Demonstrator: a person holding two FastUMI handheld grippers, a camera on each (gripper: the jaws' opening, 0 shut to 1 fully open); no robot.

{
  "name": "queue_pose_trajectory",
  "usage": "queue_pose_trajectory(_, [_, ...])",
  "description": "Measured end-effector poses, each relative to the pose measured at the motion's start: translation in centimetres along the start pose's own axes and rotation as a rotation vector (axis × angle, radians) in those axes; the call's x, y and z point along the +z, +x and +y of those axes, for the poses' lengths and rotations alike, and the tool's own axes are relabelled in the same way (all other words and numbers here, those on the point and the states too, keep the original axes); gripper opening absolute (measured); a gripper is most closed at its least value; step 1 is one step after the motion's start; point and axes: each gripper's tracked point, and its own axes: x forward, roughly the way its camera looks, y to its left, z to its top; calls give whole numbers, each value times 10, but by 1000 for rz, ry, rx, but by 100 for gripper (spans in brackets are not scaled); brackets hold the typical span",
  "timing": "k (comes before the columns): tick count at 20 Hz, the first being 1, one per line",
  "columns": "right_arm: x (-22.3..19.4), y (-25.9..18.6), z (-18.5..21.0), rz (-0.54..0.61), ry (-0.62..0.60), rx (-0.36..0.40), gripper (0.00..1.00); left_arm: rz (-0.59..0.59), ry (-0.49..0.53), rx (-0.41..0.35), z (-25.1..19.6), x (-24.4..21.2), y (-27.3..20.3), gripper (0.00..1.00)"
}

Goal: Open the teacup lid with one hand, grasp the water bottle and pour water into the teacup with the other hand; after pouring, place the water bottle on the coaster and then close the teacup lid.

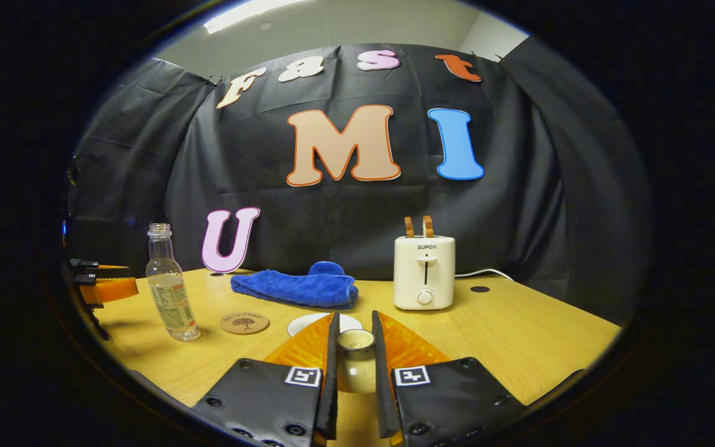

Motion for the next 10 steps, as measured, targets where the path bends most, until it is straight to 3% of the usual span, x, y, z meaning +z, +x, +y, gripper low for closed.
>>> queue_pose_trajectory(6, [0,-18,-13,0,-1,-28,29,28,5,-75,-25,-4,18,93])
queue_pose_trajectory(10, [0,-24,-18,0,-2,-39,29,87,1,-82,-30,-13,33,93])
